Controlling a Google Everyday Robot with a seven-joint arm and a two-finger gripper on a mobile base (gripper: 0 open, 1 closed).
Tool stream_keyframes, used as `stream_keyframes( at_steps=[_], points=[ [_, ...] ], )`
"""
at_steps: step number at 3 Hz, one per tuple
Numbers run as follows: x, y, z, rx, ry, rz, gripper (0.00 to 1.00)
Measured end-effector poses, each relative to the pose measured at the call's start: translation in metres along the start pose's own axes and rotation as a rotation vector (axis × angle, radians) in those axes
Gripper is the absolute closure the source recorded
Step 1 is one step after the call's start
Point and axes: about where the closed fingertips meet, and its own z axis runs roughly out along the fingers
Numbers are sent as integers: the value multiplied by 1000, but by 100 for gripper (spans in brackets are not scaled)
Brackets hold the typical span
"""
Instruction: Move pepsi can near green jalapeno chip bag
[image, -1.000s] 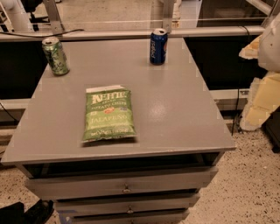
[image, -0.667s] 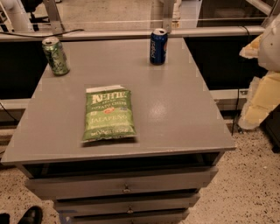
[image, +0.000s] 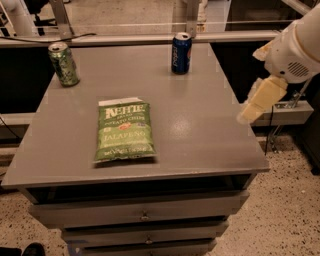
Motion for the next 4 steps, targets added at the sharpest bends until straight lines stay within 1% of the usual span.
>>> stream_keyframes(
  at_steps=[1,2,3,4],
  points=[
    [-8,-50,45,62,-124,93,0],
    [-19,-97,84,97,-258,197,0],
    [-34,-136,120,114,-424,306,0],
    [-48,-160,144,108,-608,414,0]
  ],
)
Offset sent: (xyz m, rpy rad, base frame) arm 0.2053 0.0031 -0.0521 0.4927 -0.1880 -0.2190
